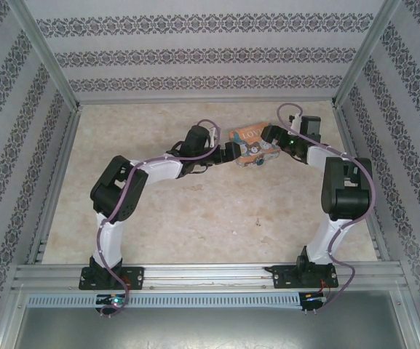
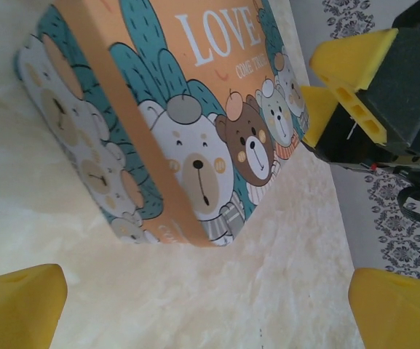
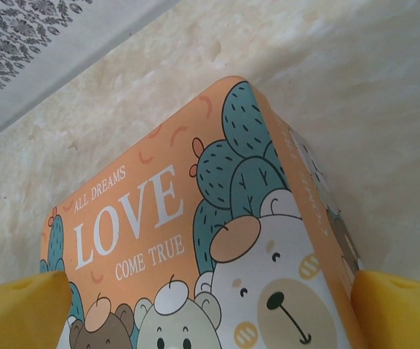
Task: Unlock the padlock with the key
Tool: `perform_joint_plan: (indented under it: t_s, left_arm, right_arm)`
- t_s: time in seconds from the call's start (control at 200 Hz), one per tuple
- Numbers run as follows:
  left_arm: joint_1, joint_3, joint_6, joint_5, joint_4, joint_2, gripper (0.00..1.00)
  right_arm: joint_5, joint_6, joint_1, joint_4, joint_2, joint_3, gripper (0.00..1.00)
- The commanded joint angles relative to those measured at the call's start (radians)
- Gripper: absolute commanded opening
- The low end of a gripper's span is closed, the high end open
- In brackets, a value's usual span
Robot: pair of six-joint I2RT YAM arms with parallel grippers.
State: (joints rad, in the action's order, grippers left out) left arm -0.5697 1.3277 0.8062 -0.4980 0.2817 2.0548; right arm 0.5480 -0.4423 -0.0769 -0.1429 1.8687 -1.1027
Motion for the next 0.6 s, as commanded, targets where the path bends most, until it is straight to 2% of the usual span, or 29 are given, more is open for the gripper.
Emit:
perform_joint_plan:
  t_s: [0.0, 0.45, 0.595]
  left_arm:
    - [-0.014, 0.064, 0.035, -0.030, -0.022, 0.043, 1.00]
    - [-0.027, 0.200, 0.049, -0.058, -0.062, 0.154, 1.00]
    - [-0.027, 0.207, 0.033, -0.058, -0.072, 0.152, 1.00]
  right_arm:
    - [0.048, 0.033, -0.012, 0.031, 0.022, -0.051, 0.98]
    - [0.145, 0.052, -0.008, 0.078, 0.053, -0.090, 0.98]
    - [0.189, 0.044, 0.005, 0.082, 0.036, -0.066, 0.94]
